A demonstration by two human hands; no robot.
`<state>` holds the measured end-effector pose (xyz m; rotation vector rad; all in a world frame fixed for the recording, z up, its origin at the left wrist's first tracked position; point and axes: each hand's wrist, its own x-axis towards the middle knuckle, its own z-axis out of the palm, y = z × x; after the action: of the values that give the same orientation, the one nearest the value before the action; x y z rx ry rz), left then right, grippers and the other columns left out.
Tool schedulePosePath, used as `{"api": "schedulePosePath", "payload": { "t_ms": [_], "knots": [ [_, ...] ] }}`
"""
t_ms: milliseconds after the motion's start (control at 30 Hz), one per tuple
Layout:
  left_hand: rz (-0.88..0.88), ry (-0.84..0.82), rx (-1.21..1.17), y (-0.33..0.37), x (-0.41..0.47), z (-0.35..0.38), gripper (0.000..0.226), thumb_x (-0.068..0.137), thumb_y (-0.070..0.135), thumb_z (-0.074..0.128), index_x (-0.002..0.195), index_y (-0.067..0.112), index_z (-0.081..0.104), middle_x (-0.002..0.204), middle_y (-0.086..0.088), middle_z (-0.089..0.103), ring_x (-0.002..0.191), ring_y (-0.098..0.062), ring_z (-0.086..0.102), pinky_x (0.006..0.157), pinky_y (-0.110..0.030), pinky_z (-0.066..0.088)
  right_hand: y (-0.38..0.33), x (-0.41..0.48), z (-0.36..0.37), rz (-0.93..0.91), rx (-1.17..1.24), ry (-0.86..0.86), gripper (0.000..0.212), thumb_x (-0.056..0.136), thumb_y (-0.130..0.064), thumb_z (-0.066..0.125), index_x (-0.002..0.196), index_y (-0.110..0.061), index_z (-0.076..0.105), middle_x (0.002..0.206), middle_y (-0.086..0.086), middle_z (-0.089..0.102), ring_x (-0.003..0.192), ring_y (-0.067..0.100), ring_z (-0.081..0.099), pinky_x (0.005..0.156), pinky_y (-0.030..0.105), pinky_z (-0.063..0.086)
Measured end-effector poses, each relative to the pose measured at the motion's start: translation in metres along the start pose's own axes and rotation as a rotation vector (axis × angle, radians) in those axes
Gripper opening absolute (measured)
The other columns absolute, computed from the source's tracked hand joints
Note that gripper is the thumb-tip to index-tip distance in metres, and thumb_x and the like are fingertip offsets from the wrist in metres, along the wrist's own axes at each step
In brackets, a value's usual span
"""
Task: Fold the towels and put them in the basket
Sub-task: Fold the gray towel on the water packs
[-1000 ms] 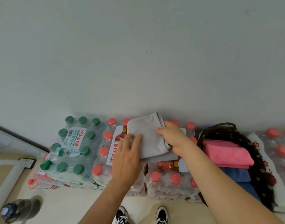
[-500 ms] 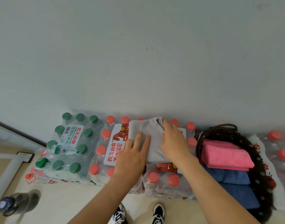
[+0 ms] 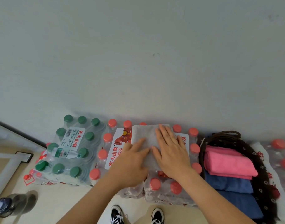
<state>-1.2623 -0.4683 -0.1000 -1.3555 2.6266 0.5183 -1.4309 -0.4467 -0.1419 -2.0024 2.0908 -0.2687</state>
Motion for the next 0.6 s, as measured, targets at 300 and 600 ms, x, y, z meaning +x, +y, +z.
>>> {"api": "schedulePosePath", "payload": {
  "t_ms": [300,600],
  "knots": [
    [-0.317,0.253,-0.877,0.001,0.013,0.007,0.04,0.079,0.011,0.065,0.108,0.037,0.063,0.112,0.006,0.058,0.094,-0.007,0.057,0.078,-0.02,0.051,0.006,0.002,0.004,-0.016,0.079,-0.06,0.075,0.089,-0.058,0.009,0.154,-0.023,0.001,0.156,-0.012,-0.017,0.144,0.006,-0.018,0.118,0.04,-0.001],
    [-0.609,0.756,-1.28,-0.007,-0.014,0.008,0.036,0.083,0.001,0.06,0.101,0.032,0.063,0.1,0.002,0.067,0.087,-0.016,0.065,0.08,-0.04,0.056,-0.077,-0.006,-0.03,-0.274,0.141,-0.007,0.064,0.085,-0.038,0.044,0.145,-0.019,0.034,0.155,0.005,0.031,0.136,0.021,0.036,0.105,0.045,0.034]
  ]
}}
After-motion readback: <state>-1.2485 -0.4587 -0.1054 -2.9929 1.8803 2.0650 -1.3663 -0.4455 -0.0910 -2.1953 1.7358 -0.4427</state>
